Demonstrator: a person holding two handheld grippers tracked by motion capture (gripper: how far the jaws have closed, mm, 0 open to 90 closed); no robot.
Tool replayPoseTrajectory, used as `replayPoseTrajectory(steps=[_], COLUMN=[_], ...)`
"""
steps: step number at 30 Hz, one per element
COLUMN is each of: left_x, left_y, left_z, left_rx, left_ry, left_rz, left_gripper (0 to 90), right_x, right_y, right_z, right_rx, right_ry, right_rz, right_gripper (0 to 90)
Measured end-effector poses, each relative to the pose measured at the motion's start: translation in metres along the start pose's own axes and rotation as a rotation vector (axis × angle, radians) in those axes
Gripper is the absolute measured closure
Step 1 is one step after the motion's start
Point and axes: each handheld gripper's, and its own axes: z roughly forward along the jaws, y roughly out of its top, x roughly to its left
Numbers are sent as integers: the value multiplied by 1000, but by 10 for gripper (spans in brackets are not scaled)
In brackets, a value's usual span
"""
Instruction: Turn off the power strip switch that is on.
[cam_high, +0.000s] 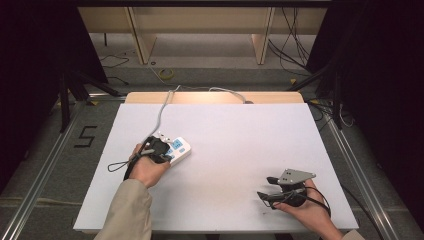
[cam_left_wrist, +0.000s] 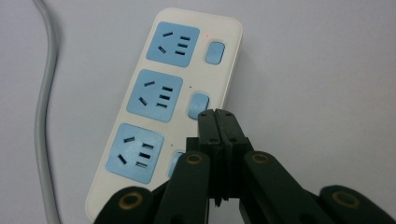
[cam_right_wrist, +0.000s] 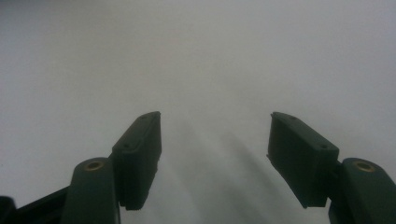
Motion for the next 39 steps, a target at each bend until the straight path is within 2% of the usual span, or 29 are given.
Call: replayPoseTrajectory(steps=[16, 39], left_x=[5, 5], left_y=[8, 21], left_z=[5, 12], left_rx=[28, 61], left_ry=[-2, -5], left_rz=[6, 20], left_gripper=[899, 899], right_x=[0, 0], right_y=[0, 0], right_z=[0, 0], right_rx=[-2, -3], right_ry=[0, 1], right_rz=[0, 0], right_gripper=[358, 358])
